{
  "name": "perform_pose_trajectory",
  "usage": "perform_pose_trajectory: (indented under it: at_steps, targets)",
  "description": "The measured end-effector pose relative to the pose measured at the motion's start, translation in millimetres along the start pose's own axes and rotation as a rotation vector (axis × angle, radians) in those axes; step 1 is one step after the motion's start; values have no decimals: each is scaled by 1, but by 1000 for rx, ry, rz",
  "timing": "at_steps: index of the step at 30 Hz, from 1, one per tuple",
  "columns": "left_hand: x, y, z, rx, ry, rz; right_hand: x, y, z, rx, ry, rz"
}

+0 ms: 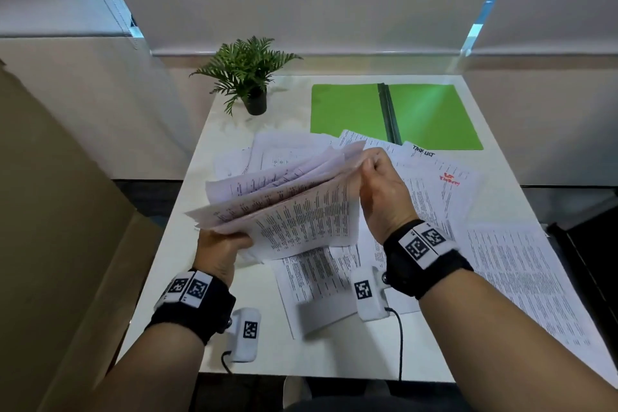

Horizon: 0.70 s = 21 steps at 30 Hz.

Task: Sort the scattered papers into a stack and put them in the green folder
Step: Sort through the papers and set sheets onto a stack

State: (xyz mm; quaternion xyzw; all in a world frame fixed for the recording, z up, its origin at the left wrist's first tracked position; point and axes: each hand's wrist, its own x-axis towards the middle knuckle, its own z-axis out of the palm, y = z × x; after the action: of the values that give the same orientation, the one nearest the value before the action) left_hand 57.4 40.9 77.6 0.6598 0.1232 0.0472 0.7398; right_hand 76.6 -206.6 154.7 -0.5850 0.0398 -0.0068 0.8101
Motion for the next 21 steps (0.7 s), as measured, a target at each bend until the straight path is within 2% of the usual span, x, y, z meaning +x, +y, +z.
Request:
perform_pose_trajectory:
  at_steps: [4,9,10,14,16,18,21]
  targets:
    - [3,10,5,-20,-7,38,3,-13,15,8,-53,-120]
    - [5,12,5,-119,-40,68,3,-10,12,-190,-112,-182]
    - [5,13,6,-148,-52,77,3,-8,12,-272,-103,-225]
    - [6,20,7,-173,-87,111,7,-4,15,-843,-117,-511]
    - [10,19,5,-176,-95,120,6,-11,19,-1035,-134,-638]
    - [12,15,1,-179,-113,118,3,-21,26,-1212,-199,-702]
    - [12,13,1,-145,-88,118,0,-25,35,-1414,-284,-715]
